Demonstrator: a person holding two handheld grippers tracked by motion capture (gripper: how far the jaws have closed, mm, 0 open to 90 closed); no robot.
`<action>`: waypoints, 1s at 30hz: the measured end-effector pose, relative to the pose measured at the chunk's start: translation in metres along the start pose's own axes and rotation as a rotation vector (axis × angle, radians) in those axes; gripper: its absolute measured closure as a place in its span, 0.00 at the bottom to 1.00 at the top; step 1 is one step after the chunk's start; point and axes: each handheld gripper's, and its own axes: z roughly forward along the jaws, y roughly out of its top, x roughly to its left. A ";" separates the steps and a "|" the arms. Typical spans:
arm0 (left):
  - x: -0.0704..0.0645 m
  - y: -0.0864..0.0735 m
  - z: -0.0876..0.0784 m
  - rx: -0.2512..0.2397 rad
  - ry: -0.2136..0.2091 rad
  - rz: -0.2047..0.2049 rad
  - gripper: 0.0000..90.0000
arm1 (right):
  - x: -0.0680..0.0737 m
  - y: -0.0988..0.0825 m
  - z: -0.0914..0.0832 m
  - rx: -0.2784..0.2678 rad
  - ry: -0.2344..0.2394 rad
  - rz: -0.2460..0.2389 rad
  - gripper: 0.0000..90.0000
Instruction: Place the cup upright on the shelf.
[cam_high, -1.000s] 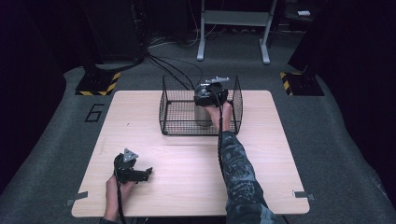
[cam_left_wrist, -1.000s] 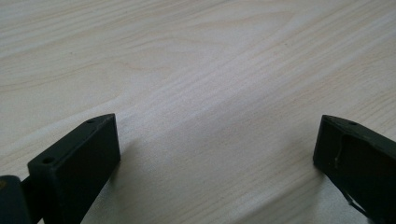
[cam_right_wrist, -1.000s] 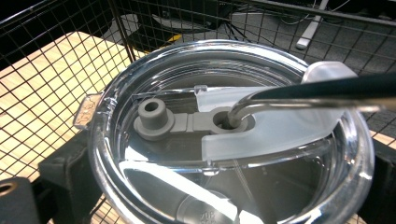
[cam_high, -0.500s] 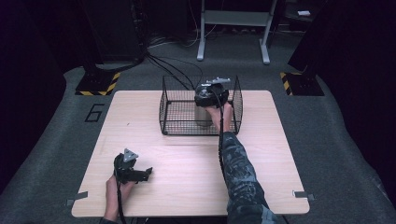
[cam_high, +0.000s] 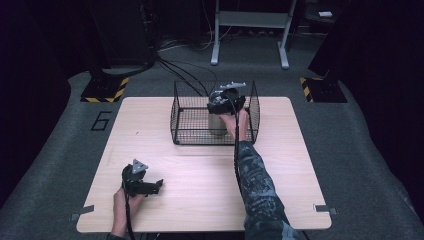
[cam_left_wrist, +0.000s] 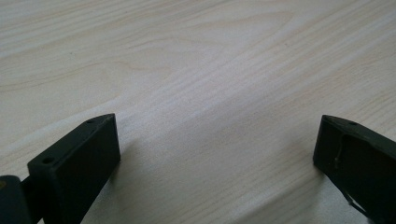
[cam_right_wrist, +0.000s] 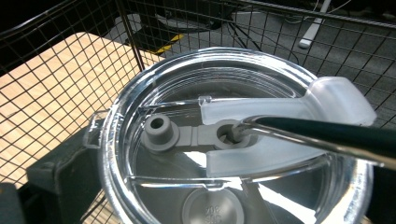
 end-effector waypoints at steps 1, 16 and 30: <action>0.000 0.000 0.000 0.000 0.000 0.000 0.00 | 0.000 0.000 -0.001 0.001 0.002 0.003 0.00; 0.000 0.000 0.000 0.000 -0.001 -0.001 0.00 | -0.002 0.000 -0.030 -0.008 0.074 -0.028 0.00; -0.001 0.000 0.001 -0.008 0.002 -0.011 0.00 | 0.002 -0.006 -0.069 0.000 0.101 -0.066 0.00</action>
